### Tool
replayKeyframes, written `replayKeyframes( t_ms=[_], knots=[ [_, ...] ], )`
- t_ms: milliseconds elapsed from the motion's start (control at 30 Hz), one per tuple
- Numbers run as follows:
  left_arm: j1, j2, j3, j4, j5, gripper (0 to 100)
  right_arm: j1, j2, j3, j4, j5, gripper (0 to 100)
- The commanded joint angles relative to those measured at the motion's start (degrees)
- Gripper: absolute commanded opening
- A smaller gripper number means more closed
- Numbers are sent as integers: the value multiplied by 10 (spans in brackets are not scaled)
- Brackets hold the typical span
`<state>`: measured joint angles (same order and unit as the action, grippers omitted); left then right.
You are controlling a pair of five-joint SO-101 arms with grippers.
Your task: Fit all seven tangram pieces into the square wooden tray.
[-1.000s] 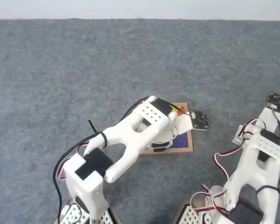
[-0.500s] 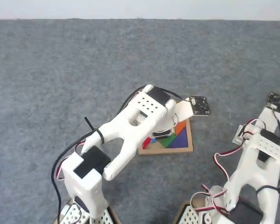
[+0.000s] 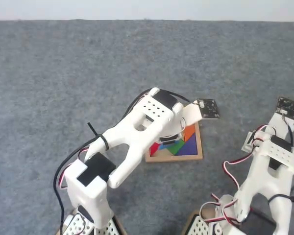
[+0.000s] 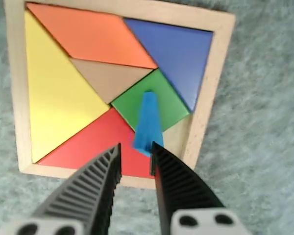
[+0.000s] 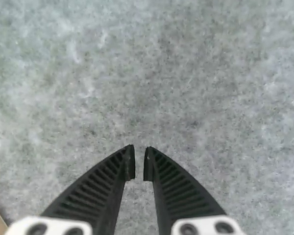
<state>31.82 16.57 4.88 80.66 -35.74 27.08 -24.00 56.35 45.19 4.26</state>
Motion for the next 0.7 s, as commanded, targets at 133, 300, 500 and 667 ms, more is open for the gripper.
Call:
replayKeyframes(
  t_ms=[133,300,500,667],
  knots=[
    [-27,-4,-32,-26,-4,98,-9,-26,-4,-8,6,41],
    [-26,-4,-32,-88,38,98,-9,-26,-4,-8,6,41],
    [-32,11,-26,-135,77,98,-9,-26,-4,-8,6,41],
    [-47,50,-26,-135,77,96,-9,-26,-4,-8,6,41]
  ],
)
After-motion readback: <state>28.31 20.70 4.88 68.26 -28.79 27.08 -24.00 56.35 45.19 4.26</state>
